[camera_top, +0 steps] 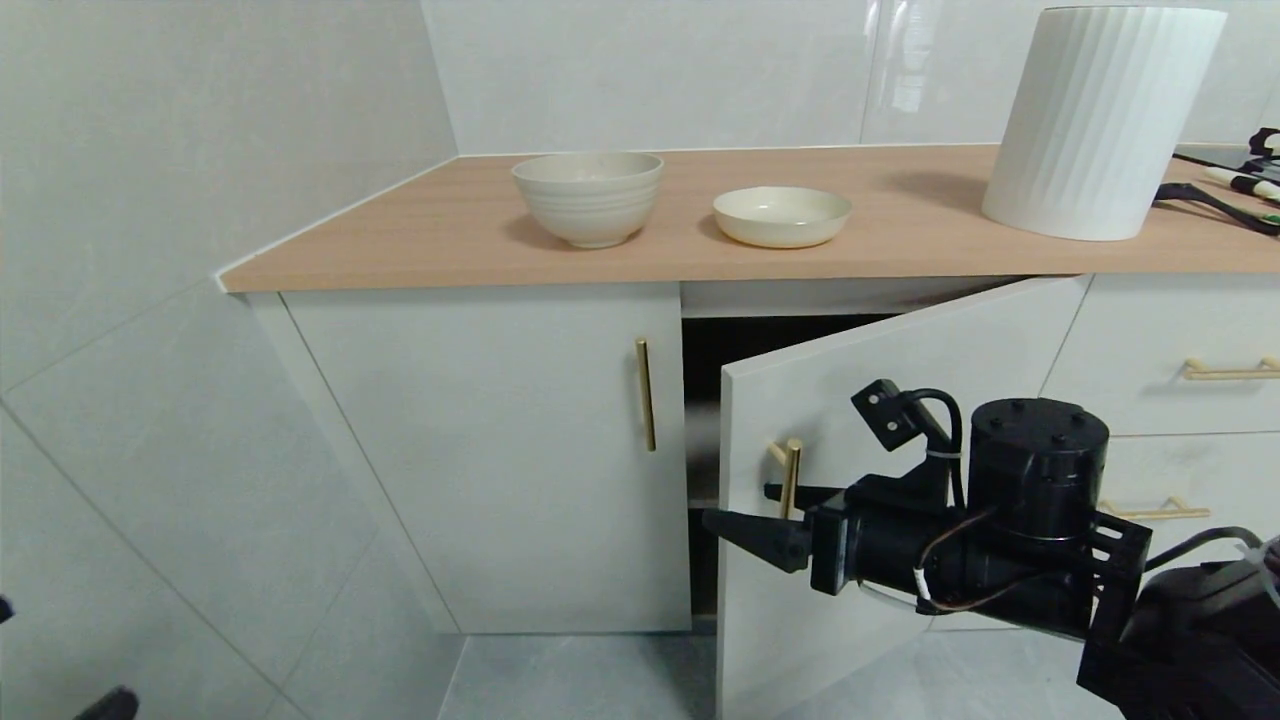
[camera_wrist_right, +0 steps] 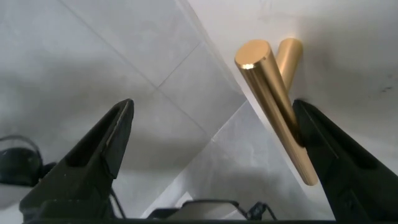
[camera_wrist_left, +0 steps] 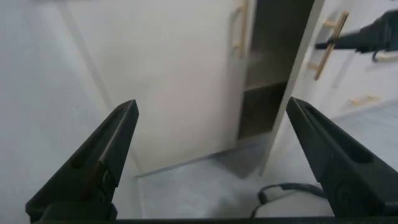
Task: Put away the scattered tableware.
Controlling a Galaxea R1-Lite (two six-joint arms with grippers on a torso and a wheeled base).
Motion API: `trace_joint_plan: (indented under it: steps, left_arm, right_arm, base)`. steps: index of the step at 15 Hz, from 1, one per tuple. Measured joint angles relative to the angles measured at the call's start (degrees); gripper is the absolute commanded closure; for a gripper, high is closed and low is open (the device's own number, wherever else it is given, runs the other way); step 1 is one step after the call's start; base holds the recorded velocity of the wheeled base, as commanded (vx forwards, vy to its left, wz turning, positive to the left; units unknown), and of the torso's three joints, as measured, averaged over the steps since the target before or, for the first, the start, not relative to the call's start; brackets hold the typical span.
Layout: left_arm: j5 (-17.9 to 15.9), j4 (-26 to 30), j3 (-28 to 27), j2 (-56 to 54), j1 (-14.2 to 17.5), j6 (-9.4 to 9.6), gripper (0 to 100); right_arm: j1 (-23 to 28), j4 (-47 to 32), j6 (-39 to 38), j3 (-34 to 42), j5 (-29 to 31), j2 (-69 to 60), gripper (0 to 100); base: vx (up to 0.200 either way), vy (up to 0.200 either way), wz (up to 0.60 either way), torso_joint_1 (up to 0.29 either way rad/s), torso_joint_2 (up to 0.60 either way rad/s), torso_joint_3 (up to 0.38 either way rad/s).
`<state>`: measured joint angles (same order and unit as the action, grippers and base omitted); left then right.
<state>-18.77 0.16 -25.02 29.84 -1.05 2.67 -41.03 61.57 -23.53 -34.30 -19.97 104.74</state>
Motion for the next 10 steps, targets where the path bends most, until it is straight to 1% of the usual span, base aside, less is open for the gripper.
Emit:
trace_joint_plan:
  steps: [1,2,4,5,6,7,8,9,10]
  left_arm:
    - [-1.2,-2.4,-2.3,6.9,-0.6,0.11,0]
    - [-2.0,-5.5,-4.2,13.0,-1.8,0.17,100]
    - [-3.1,-12.0,-7.1,25.1,-5.4,0.15,100]
    - [-3.7,-15.6,-8.7,32.2,-8.3,-0.24,100]
    - [-4.0,-18.7,-10.0,37.8,-11.2,-1.72,100]
    - [-4.3,-21.7,-11.4,42.1,-14.0,-4.83,100]
    - [-4.4,-25.8,-13.0,46.8,-16.9,-10.11,100]
    - [-4.4,-29.7,-14.5,50.6,-19.2,-13.78,100]
    - [-4.5,-32.9,-15.4,53.5,-21.0,-15.58,100]
  right_arm:
    - [0.0,0.0,-0.1,0.9,-0.2,-0.7,0]
    - [0.0,0.0,-0.1,1.6,-0.3,-1.3,0]
    - [-0.1,0.1,0.0,2.6,-0.4,-2.1,0]
    - [-0.1,0.1,0.1,3.2,-0.5,-2.7,0]
    - [-0.1,0.1,0.1,3.9,-0.5,-3.2,0]
    - [-0.1,0.2,0.2,4.6,-0.5,-3.6,0]
    - [-0.1,0.2,0.1,5.3,-0.6,-4.2,0]
    - [-0.1,0.1,0.1,5.5,-0.6,-4.6,0]
    - [-0.1,0.1,0.1,5.5,-0.6,-5.0,0]
  base:
    - [0.0,0.0,0.0,0.0,0.0,0.0]
    - [0.0,0.0,0.0,0.0,0.0,0.0]
    - [0.0,0.0,0.0,0.0,0.0,0.0]
    - [0.0,0.0,0.0,0.0,0.0,0.0]
    - [0.0,0.0,0.0,0.0,0.0,0.0]
    - [0.0,0.0,0.0,0.0,0.0,0.0]
    - [0.0,0.0,0.0,0.0,0.0,0.0]
    - [0.0,0.0,0.0,0.0,0.0,0.0]
    - [0.0,0.0,0.0,0.0,0.0,0.0]
